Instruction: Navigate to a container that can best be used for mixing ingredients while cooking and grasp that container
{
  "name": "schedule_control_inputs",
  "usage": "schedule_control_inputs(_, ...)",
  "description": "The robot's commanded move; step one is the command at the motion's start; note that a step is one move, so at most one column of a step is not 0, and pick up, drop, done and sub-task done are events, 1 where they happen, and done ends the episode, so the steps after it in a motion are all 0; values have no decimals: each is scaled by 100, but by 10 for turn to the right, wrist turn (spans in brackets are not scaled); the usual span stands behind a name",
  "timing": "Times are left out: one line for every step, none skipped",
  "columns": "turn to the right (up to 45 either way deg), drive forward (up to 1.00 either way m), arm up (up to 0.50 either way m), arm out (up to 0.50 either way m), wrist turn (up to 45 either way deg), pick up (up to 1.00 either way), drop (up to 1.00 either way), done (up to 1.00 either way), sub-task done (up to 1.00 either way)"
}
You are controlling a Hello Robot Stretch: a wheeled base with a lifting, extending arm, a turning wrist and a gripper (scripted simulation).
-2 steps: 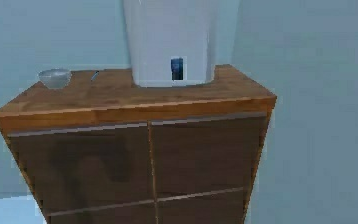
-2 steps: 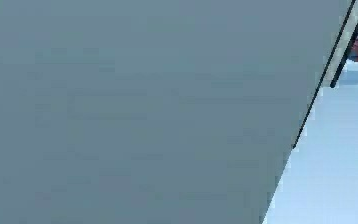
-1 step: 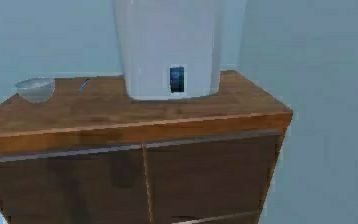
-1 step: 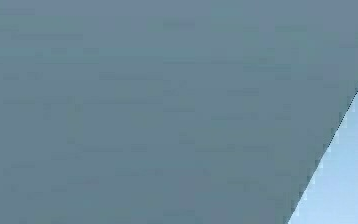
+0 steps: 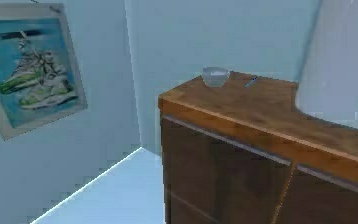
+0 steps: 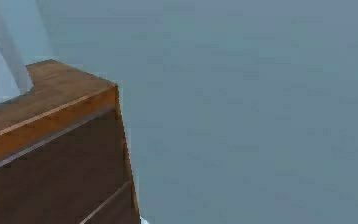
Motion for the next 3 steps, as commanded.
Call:
schedule_control_inputs(-450,0,0,0,0,0,0,0,0)
schedule_control_inputs(-330,0,0,0,0,0,0,0,0)
schedule_control_inputs(450,0,0,0,0,0,0,0,0)
